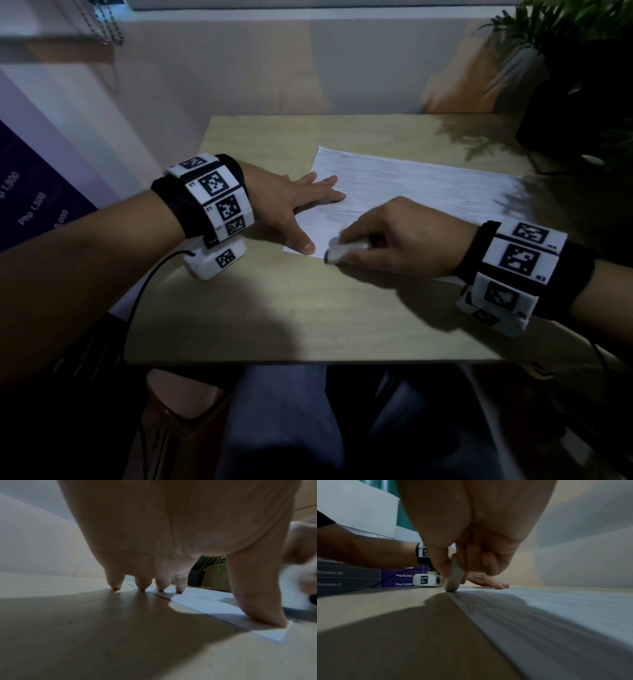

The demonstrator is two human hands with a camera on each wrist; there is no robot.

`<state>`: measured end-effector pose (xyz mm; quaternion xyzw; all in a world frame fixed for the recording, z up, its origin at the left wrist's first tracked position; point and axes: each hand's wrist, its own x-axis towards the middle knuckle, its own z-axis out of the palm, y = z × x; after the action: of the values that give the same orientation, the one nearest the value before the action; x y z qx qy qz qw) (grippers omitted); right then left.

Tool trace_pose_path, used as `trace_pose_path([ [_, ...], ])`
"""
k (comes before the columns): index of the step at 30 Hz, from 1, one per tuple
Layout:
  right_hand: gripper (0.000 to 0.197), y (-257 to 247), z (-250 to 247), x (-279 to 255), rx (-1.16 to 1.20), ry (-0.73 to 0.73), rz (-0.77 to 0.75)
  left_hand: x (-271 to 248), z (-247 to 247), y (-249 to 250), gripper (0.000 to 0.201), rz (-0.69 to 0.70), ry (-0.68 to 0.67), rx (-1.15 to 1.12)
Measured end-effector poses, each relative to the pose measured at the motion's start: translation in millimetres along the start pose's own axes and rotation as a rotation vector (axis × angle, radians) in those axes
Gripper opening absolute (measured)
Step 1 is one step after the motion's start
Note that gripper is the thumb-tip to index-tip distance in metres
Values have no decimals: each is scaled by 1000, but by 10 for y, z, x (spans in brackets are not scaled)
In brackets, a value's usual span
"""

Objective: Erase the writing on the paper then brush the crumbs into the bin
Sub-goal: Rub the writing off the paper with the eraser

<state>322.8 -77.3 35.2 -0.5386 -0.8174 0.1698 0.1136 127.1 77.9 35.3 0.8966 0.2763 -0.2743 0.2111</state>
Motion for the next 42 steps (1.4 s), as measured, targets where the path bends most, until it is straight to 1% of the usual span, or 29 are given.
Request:
trace_pose_path([
  [1, 35, -16, -6, -1, 17, -7, 5, -2, 1, -5, 114, -3, 0, 0],
  [2, 34, 6, -5, 17, -3, 19, 42, -8, 2, -2, 114, -6, 0, -3],
  [4, 45, 96, 2, 57, -110, 116, 134, -17, -5, 13, 113, 0, 2, 1],
  [5, 49, 116, 5, 67, -153, 143, 149, -25, -6, 28, 113, 2, 4, 3],
  [6, 49, 113, 11, 65, -161, 140, 133, -31, -10, 40, 111, 0, 5, 5],
  [8, 42, 47, 24, 36, -95, 53, 64, -39, -11, 56, 110, -8, 7, 3],
  [9, 37, 4, 10, 20, -43, 15, 48, -45, -15, 64, 110, -10, 4, 2],
  [10, 36, -12, 3, 21, -16, 9, 61, -51, -16, 69, 110, -13, 1, 1],
  [13, 40, 69, 0, 72, -111, 126, 161, -68, -19, 91, 109, -12, 5, 1],
  [14, 42, 87, 0, 82, -150, 159, 163, -68, -19, 91, 109, -11, 6, 1],
  [15, 42, 85, 1, 78, -146, 154, 144, -65, -20, 90, 109, -8, 7, 4],
  [17, 37, 20, 13, 47, -73, 56, 61, -55, -20, 81, 110, -6, 1, 7],
  [18, 36, -14, 14, 30, -30, 12, 41, -53, -21, 75, 110, -6, -3, 6],
  [19, 37, -23, 15, 31, -15, 6, 53, -54, -21, 76, 110, -7, -4, 3],
  [21, 44, 37, 20, 63, -64, 82, 126, -59, -21, 82, 110, -7, 1, 2],
  [23, 43, 93, 13, 94, -155, 165, 164, -58, -19, 82, 112, -10, 4, 6],
  [24, 41, 96, 12, 90, -156, 161, 148, -50, -18, 72, 114, -13, 1, 8],
  [26, 38, 29, 21, 57, -73, 72, 74, -42, -19, 65, 116, -16, -7, 10],
  [27, 37, -13, 18, 38, -22, 24, 58, -42, -19, 65, 114, -17, -7, 6],
  [28, 36, -32, 10, 30, 5, 10, 73, -47, -18, 72, 112, -19, -5, 2],
  [30, 40, 17, 7, 55, -42, 82, 136, -63, -19, 95, 110, -18, 3, -5],
  [32, 40, 82, 2, 81, -155, 180, 187, -65, -22, 103, 109, -17, 8, -5],
  [33, 39, 86, -2, 78, -169, 184, 181, -68, -25, 105, 109, -21, 6, -5],
  [35, 36, 29, 10, 46, -108, 100, 107, -67, -23, 100, 109, -27, 4, -5],
  [37, 31, -32, -9, 19, -5, 16, 104, -59, -12, 114, 105, -29, 10, -2],
  [38, 29, -22, -22, 21, 13, 27, 135, -51, -6, 125, 104, -29, 20, 4],
  [40, 32, 38, -29, 50, -46, 116, 186, -33, 9, 126, 103, -42, 43, 22],
  [41, 32, 58, -26, 61, -87, 157, 196, -30, 10, 122, 105, -50, 45, 24],
  [42, 33, 64, -28, 61, -97, 167, 191, -30, 8, 115, 107, -53, 43, 19],
])
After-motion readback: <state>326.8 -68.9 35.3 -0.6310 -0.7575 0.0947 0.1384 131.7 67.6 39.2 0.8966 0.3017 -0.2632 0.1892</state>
